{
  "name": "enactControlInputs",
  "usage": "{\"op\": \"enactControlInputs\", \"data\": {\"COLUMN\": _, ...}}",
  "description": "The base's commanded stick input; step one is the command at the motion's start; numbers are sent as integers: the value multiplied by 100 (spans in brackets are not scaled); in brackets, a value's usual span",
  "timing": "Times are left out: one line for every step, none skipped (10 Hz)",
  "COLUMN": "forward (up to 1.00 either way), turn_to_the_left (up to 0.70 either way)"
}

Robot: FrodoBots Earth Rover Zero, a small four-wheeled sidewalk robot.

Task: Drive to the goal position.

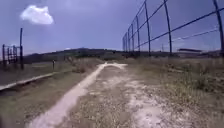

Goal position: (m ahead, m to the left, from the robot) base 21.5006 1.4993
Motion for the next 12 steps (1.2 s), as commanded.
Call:
{"op": "enactControlInputs", "data": {"forward": 70, "turn_to_the_left": 0}}
{"op": "enactControlInputs", "data": {"forward": 70, "turn_to_the_left": 0}}
{"op": "enactControlInputs", "data": {"forward": 70, "turn_to_the_left": 0}}
{"op": "enactControlInputs", "data": {"forward": 70, "turn_to_the_left": 0}}
{"op": "enactControlInputs", "data": {"forward": 70, "turn_to_the_left": 0}}
{"op": "enactControlInputs", "data": {"forward": 70, "turn_to_the_left": 0}}
{"op": "enactControlInputs", "data": {"forward": 70, "turn_to_the_left": 0}}
{"op": "enactControlInputs", "data": {"forward": 70, "turn_to_the_left": 0}}
{"op": "enactControlInputs", "data": {"forward": 70, "turn_to_the_left": 0}}
{"op": "enactControlInputs", "data": {"forward": 70, "turn_to_the_left": 0}}
{"op": "enactControlInputs", "data": {"forward": 70, "turn_to_the_left": 0}}
{"op": "enactControlInputs", "data": {"forward": 70, "turn_to_the_left": 0}}
